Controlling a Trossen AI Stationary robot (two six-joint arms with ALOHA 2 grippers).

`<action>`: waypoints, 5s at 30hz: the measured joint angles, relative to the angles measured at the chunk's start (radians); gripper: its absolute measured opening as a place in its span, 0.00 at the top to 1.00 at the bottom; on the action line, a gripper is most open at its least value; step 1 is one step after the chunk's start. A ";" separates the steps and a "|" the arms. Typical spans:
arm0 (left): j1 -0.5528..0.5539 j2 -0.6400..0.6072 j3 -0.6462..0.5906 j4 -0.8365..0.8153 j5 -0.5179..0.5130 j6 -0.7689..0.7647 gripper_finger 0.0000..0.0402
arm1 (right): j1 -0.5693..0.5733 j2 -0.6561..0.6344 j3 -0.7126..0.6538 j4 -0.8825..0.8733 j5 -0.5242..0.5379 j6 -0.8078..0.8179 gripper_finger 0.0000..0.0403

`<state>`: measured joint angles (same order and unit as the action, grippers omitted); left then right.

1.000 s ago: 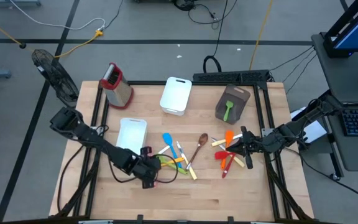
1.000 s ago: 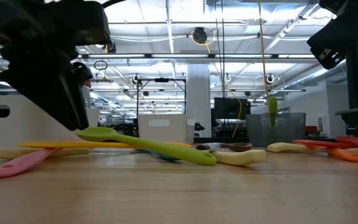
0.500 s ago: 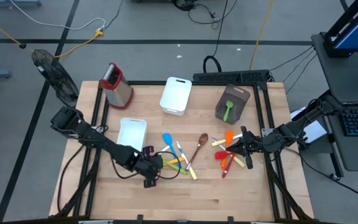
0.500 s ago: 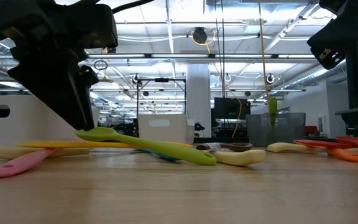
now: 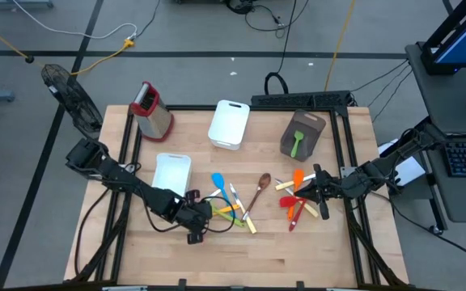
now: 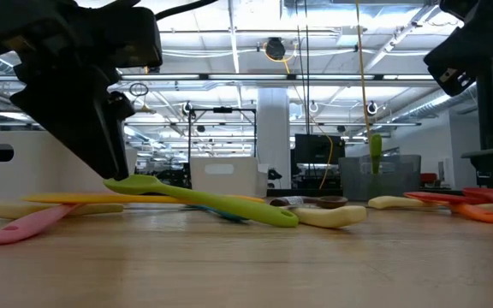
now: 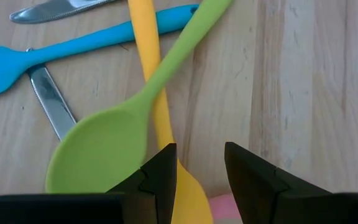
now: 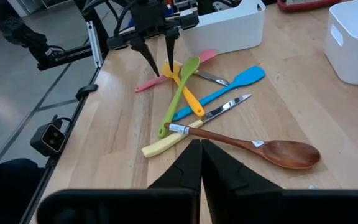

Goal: Pick & Place Kitchen Items
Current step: Put the yellow spatula into the black bin

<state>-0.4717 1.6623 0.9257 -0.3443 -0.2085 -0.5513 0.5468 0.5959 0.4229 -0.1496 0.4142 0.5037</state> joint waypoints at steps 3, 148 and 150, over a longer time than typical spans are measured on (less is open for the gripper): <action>0.000 0.000 0.000 0.003 0.001 -0.008 0.65 | 0.000 0.000 0.000 -0.003 0.000 0.000 0.99; 0.194 0.014 0.028 -0.039 0.292 -0.066 0.97 | 0.000 0.000 0.000 -0.012 0.003 0.006 0.99; 0.207 0.004 0.028 -0.046 0.333 -0.094 0.97 | 0.000 0.000 0.000 -0.013 0.003 0.000 0.99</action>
<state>-0.2651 1.6666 0.9535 -0.3899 0.1249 -0.6456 0.5465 0.5961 0.4229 -0.1629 0.4175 0.5036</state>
